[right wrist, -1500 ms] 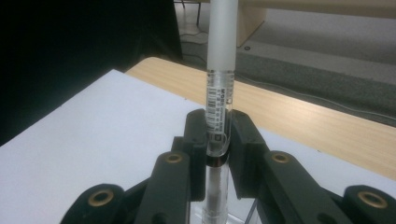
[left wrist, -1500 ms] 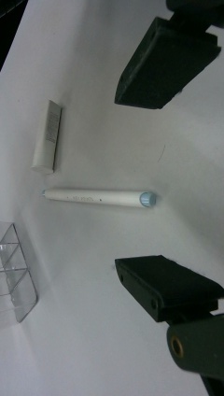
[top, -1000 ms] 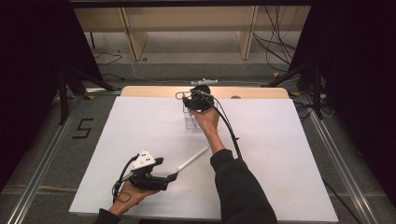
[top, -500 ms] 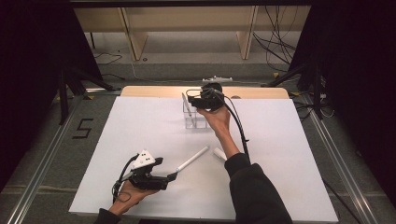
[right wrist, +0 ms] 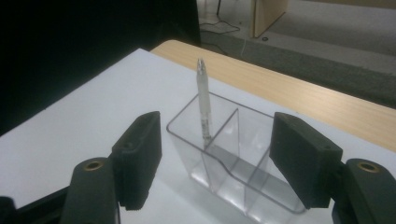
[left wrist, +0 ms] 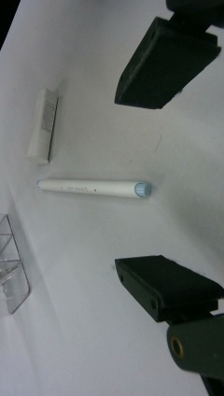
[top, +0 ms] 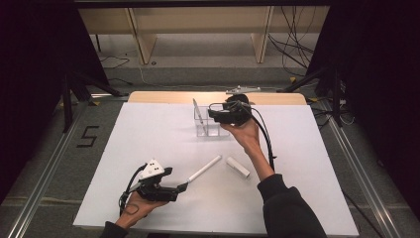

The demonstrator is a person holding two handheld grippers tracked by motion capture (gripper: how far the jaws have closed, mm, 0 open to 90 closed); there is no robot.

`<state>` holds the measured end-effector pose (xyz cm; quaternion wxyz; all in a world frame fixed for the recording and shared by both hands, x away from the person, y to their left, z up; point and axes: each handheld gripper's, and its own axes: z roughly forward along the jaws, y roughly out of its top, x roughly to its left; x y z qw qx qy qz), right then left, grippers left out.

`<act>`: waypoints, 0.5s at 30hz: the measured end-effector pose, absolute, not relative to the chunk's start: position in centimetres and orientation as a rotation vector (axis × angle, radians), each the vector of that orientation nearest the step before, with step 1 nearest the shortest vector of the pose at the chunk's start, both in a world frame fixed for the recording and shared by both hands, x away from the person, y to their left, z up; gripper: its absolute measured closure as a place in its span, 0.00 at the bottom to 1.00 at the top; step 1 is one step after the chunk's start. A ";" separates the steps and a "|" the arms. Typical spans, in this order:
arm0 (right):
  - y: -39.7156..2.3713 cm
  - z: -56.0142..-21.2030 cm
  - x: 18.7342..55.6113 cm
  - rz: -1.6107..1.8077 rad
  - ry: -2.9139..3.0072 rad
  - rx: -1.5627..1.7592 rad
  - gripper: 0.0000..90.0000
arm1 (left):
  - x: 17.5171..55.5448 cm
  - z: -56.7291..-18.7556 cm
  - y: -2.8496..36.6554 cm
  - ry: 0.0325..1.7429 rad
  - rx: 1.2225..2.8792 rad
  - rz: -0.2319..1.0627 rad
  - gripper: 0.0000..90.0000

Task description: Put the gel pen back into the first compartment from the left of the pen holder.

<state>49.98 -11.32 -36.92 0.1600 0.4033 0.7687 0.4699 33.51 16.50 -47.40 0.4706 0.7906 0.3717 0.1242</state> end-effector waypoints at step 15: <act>-14.2 -37.3 47.3 1.342 2.208 1.138 0.37 | 33.5 -47.4 16.6 0.916 1.929 0.305 0.19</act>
